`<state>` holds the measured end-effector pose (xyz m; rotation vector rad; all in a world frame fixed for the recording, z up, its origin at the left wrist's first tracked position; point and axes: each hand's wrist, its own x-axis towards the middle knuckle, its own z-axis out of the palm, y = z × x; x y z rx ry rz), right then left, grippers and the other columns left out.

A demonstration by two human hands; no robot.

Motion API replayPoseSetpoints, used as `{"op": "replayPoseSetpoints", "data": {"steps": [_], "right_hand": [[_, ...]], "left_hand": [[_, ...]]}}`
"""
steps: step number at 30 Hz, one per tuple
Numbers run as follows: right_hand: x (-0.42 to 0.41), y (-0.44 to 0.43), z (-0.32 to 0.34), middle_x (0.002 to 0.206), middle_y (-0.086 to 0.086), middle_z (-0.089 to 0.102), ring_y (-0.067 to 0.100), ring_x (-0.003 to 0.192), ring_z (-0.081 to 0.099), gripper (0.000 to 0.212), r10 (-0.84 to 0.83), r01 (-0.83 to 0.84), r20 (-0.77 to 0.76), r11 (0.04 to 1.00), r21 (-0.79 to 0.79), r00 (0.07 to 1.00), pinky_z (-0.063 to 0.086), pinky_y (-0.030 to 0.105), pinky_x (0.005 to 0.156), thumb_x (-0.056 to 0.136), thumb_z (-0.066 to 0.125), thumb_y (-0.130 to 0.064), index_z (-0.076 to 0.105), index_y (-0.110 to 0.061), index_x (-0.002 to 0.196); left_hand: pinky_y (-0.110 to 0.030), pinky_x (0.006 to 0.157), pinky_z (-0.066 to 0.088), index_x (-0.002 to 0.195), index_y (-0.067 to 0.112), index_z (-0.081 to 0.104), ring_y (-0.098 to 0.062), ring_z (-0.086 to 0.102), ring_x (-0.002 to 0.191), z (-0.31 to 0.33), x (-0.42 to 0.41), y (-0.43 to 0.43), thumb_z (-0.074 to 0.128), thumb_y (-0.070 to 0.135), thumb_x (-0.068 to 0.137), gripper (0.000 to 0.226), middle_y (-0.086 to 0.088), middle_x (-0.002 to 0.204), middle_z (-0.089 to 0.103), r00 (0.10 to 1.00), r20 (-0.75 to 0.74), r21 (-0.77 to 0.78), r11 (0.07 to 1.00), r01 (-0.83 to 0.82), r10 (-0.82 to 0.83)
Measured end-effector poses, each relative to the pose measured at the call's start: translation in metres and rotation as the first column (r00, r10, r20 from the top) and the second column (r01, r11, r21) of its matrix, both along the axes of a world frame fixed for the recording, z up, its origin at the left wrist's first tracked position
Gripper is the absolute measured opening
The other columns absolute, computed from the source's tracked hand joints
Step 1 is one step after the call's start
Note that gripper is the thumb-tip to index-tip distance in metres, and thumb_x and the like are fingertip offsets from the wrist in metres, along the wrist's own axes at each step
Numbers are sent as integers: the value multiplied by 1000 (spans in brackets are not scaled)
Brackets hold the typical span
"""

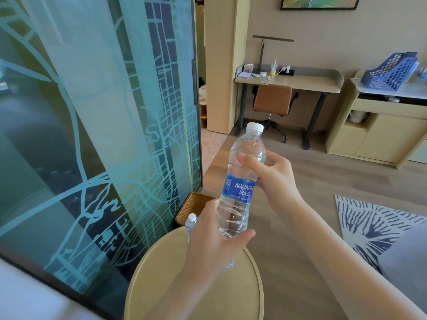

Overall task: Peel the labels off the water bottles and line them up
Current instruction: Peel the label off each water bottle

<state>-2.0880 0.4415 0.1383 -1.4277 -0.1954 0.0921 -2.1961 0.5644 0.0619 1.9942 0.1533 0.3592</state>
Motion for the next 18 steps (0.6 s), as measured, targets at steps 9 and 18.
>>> {"op": "replayPoseSetpoints", "data": {"steps": [9, 18], "right_hand": [[-2, 8, -5, 100, 1, 78, 16, 88, 77, 46, -76, 71, -33, 989, -126, 997, 62, 34, 80, 76, 85, -36, 65, -17, 113], [-3, -9, -6, 108, 4, 78, 18, 98, 75, 39, 139, -138, 5, 987, -77, 990, 61, 33, 86, 94, 69, -29, 59, -21, 131]], "left_hand": [[-35, 84, 53, 119, 30, 62, -6, 63, 89, -1, 1, 3, 70, 64, 65, 64, 18, 89, 68, 992, 60, 244, 962, -120, 108], [-19, 68, 58, 99, 29, 78, -9, 76, 83, 6, 0, 13, 80, 19, 72, 28, 6, 90, 80, 990, -49, -338, 935, 108, -132]]}}
